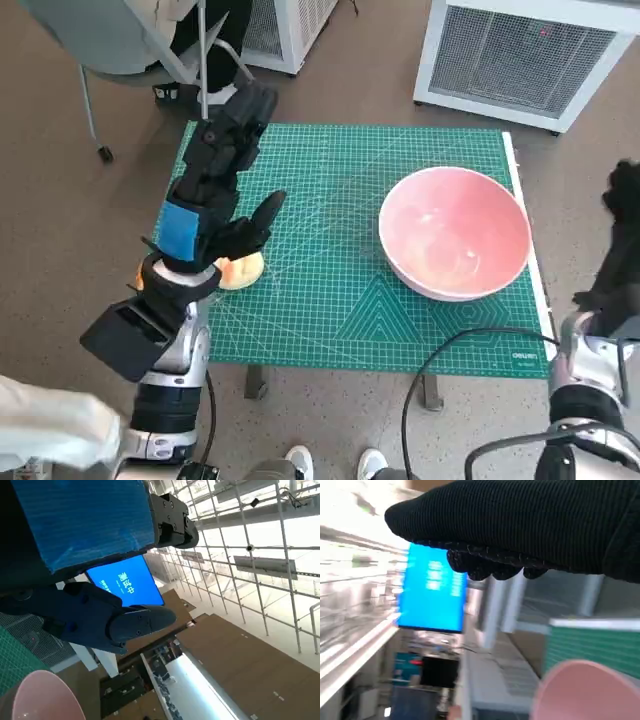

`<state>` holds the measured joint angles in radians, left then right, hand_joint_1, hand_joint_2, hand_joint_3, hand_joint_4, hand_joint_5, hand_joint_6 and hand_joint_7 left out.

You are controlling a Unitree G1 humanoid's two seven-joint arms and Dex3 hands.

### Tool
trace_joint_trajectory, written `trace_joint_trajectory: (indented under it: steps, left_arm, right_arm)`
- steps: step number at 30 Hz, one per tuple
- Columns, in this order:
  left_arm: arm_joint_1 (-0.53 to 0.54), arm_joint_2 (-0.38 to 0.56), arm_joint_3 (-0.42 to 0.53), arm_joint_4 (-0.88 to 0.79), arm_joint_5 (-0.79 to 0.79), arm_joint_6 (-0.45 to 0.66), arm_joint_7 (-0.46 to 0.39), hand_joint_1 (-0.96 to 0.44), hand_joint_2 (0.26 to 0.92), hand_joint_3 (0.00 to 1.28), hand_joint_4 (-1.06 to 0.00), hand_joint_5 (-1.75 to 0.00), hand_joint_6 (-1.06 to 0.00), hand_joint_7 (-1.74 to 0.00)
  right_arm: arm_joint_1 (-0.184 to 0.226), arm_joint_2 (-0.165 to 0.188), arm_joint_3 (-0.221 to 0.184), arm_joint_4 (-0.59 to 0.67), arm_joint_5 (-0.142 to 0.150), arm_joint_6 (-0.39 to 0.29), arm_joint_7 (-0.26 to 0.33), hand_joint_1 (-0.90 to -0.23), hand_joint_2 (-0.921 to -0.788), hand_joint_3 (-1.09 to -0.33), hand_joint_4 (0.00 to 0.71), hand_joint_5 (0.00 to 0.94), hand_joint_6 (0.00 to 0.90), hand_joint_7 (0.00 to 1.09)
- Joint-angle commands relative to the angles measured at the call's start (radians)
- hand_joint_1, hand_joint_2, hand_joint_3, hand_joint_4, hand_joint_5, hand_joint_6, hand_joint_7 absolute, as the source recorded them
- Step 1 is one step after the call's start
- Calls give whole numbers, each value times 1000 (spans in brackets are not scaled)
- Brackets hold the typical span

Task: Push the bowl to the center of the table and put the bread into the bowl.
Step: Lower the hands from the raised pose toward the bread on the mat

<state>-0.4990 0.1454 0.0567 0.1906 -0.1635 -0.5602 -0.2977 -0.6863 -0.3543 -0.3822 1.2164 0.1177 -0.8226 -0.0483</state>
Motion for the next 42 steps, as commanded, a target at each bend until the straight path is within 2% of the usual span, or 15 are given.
trace_joint_trajectory:
  steps: [1, 8, 11, 14, 16, 18, 23, 29, 39, 42]
  left_arm:
    - [9, 2, 3, -4, -7, 1, -5, -416, 921, 464, -261, -2, -210, -291]
    - [12, 10, 8, -2, -7, -4, -10, -418, 921, 462, -262, -2, -213, -285]
    - [13, 13, 11, -1, -9, -5, -12, -418, 921, 461, -262, -2, -215, -281]
    - [15, 15, 14, -2, -10, -3, -14, -417, 921, 461, -263, -2, -217, -278]
    - [16, 17, 15, -2, -9, -4, -15, -417, 921, 460, -263, -2, -219, -275]
    - [18, 19, 16, -3, -10, -5, -17, -416, 921, 459, -263, -2, -220, -272]
    - [21, 23, 19, -6, -12, -7, -23, -405, 921, 458, -264, -2, -225, -263]
    - [27, 30, 24, -9, -2, -8, -22, -397, 921, 455, -265, -2, -229, -253]
    - [48, 50, 30, -36, 6, 5, -16, -390, 921, 447, -253, -2, -258, -178]
    - [56, 55, 32, -45, 10, 11, -10, -393, 921, 446, -250, -1, -263, -165]
  right_arm:
    - [14, 35, -11, 50, 25, 61, 25, -475, -921, -784, 263, 1, 122, 390]
    - [1, 95, -42, 71, 76, 140, 67, -440, -921, -803, 220, 0, 124, 361]
    - [-3, 116, -48, 76, 84, 164, 77, -435, -921, -809, 215, 2, 124, 360]
    - [-5, 139, -31, 81, 64, 181, 46, -436, -921, -810, 218, 4, 130, 367]
    - [-8, 151, -22, 85, 53, 190, 27, -438, -921, -810, 232, 7, 112, 422]
    - [-13, 164, -18, 89, 50, 200, 20, -441, -921, -810, 241, 10, 108, 446]
    - [-29, 192, -20, 96, 48, 230, 8, -449, -921, -826, 258, 9, 51, 590]
    - [-60, 230, -37, 101, 68, 271, 4, -452, -921, -835, 283, 20, 57, 629]
    - [-117, 267, -20, 105, 40, 304, -54, -448, -921, -859, 282, 17, 44, 647]
    - [-142, 285, -34, 106, 53, 320, -47, -444, -921, -875, 281, 16, 39, 643]
